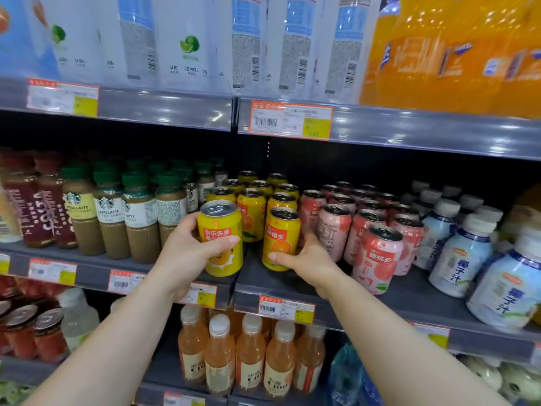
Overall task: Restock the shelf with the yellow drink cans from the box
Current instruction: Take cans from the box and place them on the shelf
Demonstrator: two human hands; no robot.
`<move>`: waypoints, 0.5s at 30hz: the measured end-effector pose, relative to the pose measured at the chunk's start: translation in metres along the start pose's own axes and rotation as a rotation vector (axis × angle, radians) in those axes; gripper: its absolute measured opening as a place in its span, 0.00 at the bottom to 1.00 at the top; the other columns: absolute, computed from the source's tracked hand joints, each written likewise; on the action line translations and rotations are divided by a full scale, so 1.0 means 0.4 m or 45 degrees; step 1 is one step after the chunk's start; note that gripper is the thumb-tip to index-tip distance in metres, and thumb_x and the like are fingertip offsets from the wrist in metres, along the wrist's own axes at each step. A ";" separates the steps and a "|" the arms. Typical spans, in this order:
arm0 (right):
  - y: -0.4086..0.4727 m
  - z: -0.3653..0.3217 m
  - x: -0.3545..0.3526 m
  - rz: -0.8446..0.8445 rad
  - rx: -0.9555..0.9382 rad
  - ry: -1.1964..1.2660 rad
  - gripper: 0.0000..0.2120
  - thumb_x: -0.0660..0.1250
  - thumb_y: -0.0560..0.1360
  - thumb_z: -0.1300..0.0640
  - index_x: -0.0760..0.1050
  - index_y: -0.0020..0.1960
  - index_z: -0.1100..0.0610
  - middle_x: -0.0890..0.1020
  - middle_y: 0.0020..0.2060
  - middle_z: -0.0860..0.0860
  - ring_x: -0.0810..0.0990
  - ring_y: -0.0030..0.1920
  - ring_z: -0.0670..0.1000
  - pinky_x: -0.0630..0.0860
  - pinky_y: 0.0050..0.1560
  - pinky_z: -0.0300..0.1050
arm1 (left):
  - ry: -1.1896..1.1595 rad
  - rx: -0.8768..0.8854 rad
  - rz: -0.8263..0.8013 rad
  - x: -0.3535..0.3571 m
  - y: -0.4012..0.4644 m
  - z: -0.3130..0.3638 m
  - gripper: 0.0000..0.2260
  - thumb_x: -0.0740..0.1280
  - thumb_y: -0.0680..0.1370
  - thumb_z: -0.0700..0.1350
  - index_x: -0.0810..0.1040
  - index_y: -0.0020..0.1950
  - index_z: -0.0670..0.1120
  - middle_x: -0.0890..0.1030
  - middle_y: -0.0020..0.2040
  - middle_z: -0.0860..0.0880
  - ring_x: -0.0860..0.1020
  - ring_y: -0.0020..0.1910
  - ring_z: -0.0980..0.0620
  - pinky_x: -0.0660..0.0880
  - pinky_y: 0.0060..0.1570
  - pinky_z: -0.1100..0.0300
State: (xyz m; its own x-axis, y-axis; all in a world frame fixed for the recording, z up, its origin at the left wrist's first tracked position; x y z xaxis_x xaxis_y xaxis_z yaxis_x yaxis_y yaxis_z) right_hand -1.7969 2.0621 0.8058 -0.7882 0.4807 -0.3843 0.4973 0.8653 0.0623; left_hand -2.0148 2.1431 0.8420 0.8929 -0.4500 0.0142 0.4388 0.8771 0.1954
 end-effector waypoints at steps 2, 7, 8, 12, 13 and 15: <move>-0.003 -0.011 0.001 0.049 -0.021 -0.082 0.39 0.79 0.64 0.49 0.64 0.68 0.51 0.76 0.58 0.49 0.76 0.56 0.49 0.75 0.58 0.47 | 0.007 0.000 -0.007 0.001 0.004 0.001 0.35 0.80 0.56 0.51 0.75 0.62 0.52 0.84 0.52 0.48 0.83 0.51 0.48 0.79 0.53 0.43; 0.001 -0.014 0.003 0.084 -0.019 -0.236 0.36 0.78 0.65 0.47 0.66 0.67 0.52 0.77 0.61 0.51 0.77 0.59 0.52 0.75 0.60 0.52 | 0.010 0.004 -0.018 0.001 0.008 0.005 0.36 0.79 0.55 0.53 0.75 0.62 0.52 0.84 0.52 0.49 0.82 0.52 0.48 0.78 0.54 0.42; -0.002 -0.014 0.004 0.066 -0.003 -0.239 0.36 0.78 0.65 0.46 0.66 0.67 0.52 0.77 0.61 0.51 0.77 0.59 0.52 0.75 0.60 0.52 | 0.010 0.001 -0.014 0.000 0.007 0.005 0.36 0.79 0.55 0.52 0.75 0.63 0.52 0.84 0.52 0.48 0.82 0.52 0.48 0.78 0.54 0.43; -0.073 -0.048 -0.032 0.279 -0.036 -0.064 0.38 0.77 0.63 0.39 0.67 0.67 0.50 0.77 0.60 0.47 0.76 0.59 0.49 0.76 0.59 0.50 | 0.023 -0.003 -0.020 -0.014 0.002 0.008 0.35 0.82 0.57 0.50 0.75 0.62 0.52 0.84 0.52 0.49 0.82 0.52 0.48 0.79 0.54 0.44; -0.108 -0.067 -0.048 0.410 -0.096 -0.008 0.35 0.76 0.64 0.39 0.68 0.66 0.49 0.77 0.59 0.45 0.76 0.58 0.47 0.76 0.58 0.48 | 0.026 0.001 -0.023 -0.019 0.002 0.010 0.35 0.82 0.57 0.51 0.75 0.61 0.52 0.84 0.51 0.49 0.83 0.52 0.48 0.79 0.53 0.45; -0.165 -0.111 -0.032 0.445 -0.208 0.011 0.25 0.74 0.67 0.42 0.71 0.61 0.47 0.77 0.54 0.42 0.76 0.53 0.42 0.75 0.53 0.41 | 0.030 0.012 -0.004 -0.026 0.010 0.015 0.31 0.79 0.59 0.49 0.76 0.60 0.52 0.85 0.50 0.50 0.83 0.51 0.49 0.79 0.50 0.49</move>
State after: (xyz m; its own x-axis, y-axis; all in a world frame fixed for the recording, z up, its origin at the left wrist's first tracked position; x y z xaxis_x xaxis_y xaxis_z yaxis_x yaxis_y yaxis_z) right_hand -1.8359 2.0050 0.8473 -0.5848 0.7511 -0.3063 0.6727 0.6601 0.3343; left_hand -2.0229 2.1503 0.8487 0.8938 -0.4484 -0.0097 0.4407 0.8740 0.2048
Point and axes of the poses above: each hand's wrist, its own y-axis towards the middle knuckle, its own x-axis out of the palm, z = x × y, the point moved 8 cm from there along y, towards the middle knuckle
